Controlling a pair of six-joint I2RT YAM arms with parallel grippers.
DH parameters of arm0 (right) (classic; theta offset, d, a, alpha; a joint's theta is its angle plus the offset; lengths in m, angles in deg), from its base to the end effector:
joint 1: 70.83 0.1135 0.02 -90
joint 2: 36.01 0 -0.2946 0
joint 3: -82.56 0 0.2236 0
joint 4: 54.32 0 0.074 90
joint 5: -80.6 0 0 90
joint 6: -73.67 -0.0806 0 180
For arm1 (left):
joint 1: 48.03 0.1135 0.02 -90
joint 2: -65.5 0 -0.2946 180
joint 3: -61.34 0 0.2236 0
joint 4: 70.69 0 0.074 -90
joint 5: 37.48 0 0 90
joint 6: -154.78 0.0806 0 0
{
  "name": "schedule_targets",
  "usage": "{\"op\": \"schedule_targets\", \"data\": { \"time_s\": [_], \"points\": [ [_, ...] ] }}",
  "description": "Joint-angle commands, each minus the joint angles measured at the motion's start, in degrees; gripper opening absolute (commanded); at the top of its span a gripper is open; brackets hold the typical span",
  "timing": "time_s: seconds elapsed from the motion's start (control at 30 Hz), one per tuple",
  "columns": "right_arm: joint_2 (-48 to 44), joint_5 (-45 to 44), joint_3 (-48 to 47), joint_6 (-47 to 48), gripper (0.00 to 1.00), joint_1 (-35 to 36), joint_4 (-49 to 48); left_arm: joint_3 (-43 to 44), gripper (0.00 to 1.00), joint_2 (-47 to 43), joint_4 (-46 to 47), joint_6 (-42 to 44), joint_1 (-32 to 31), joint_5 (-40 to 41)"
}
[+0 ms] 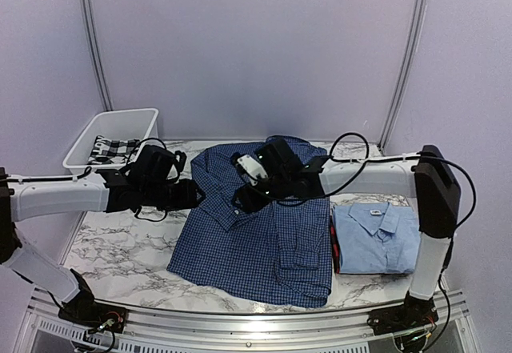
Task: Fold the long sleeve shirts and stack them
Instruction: Pick up the 2/3-rectangle-folded shirt from the 1/3-folded shirt.
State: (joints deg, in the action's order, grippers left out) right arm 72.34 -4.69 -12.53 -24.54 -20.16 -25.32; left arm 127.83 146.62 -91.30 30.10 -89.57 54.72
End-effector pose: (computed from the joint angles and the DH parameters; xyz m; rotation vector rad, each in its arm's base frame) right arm 0.2767 0.3481 0.2380 -0.9043 2.2079 0.6043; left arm 0.2394 -0.2080 0.2589 0.1135 2.2726 -0.6929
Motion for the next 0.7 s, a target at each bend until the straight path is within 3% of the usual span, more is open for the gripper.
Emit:
{"op": "schedule_targets", "data": {
  "time_s": [0.0,0.27,0.43,0.67],
  "points": [
    [6.2,-8.1,-6.8,5.7,0.63,4.7,4.6,-5.0,0.5,-3.5,-3.7,-6.5,2.0,1.0],
    [15.4,-16.8,-15.1,9.9,0.6,9.1,7.8,-12.1,0.5,-9.3,-4.6,-7.9,4.1,-1.4],
    [19.0,-17.0,-17.6,10.3,0.53,9.1,9.1,-13.1,0.5,-10.2,-5.1,-7.7,4.5,-1.8],
    [21.6,-15.5,-18.0,9.4,0.52,9.1,10.5,-14.1,0.5,-11.2,-6.0,-7.2,5.0,-2.0]
  ]
}}
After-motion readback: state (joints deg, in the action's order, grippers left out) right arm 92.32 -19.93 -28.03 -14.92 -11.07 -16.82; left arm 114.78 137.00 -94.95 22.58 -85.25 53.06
